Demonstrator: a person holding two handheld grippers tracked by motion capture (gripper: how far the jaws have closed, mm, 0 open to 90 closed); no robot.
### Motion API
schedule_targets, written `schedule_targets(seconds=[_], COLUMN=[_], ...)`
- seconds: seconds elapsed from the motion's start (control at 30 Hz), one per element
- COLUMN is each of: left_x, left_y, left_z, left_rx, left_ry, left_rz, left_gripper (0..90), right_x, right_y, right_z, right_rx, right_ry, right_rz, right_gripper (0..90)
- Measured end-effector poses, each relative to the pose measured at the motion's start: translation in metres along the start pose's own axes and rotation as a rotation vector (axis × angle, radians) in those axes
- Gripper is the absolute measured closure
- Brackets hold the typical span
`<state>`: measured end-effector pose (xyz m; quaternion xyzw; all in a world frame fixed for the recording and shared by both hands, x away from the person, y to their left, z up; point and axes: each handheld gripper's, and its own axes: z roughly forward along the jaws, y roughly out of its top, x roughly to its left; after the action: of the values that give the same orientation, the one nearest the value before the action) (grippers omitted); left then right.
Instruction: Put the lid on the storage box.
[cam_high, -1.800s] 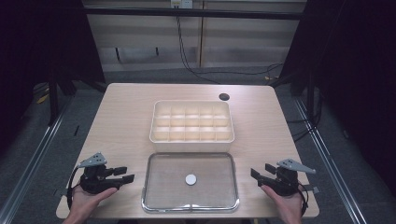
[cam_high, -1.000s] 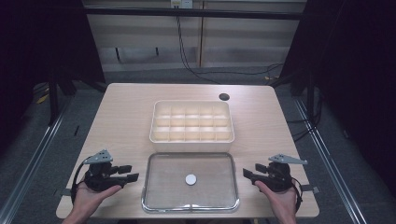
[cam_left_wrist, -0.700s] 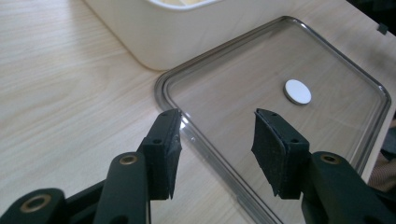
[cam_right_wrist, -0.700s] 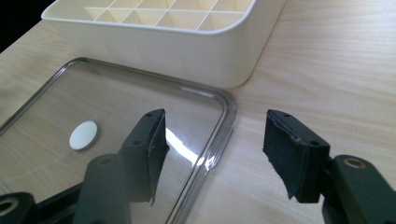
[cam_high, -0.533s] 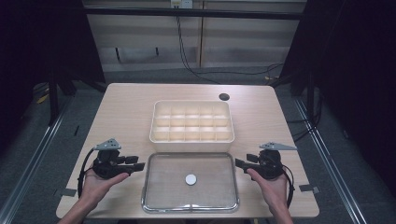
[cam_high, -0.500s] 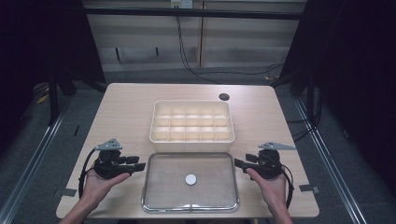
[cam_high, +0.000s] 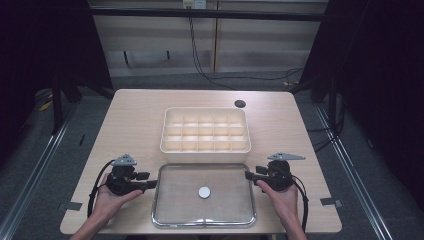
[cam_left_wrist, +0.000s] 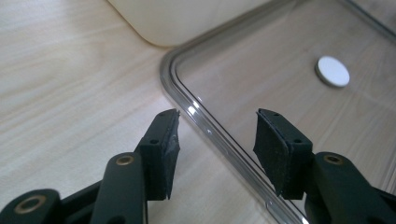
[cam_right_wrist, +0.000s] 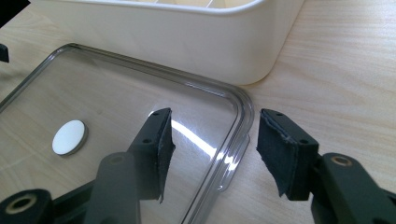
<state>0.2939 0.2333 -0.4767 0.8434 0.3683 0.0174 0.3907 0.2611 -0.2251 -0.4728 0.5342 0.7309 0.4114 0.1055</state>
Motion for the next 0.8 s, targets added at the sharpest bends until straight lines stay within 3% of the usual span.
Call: schedule_targets(seconds=[0.2, 0.37, 0.43, 0.7, 0.8], left_x=[-0.001, -0.003, -0.002, -0.003, -0.006], left_y=[-0.005, -0.008, -0.008, -0.009, -0.009], left_z=[0.006, 0.013, 0.015, 0.016, 0.017], left_rx=[0.032, 0.065, 0.058, 0.054, 0.052], left_ry=[-0.005, -0.003, -0.020, -0.024, -0.034], left_rz=[-0.015, 0.005, -0.003, -0.003, 0.005], left_gripper=[44.8, 46.4, 47.4, 49.0, 47.6], right_x=[-0.001, 0.002, 0.002, 0.000, 0.004], right_y=[-0.005, -0.008, -0.010, -0.014, -0.015], right_z=[0.006, 0.007, 0.010, 0.020, 0.022], right_rx=[0.019, 0.044, 0.062, 0.105, 0.100], right_ry=[-0.013, -0.005, -0.011, -0.046, -0.056], right_rz=[0.010, 0.003, 0.003, 0.008, -0.017], right_gripper=[43.4, 45.2, 47.1, 50.2, 52.1])
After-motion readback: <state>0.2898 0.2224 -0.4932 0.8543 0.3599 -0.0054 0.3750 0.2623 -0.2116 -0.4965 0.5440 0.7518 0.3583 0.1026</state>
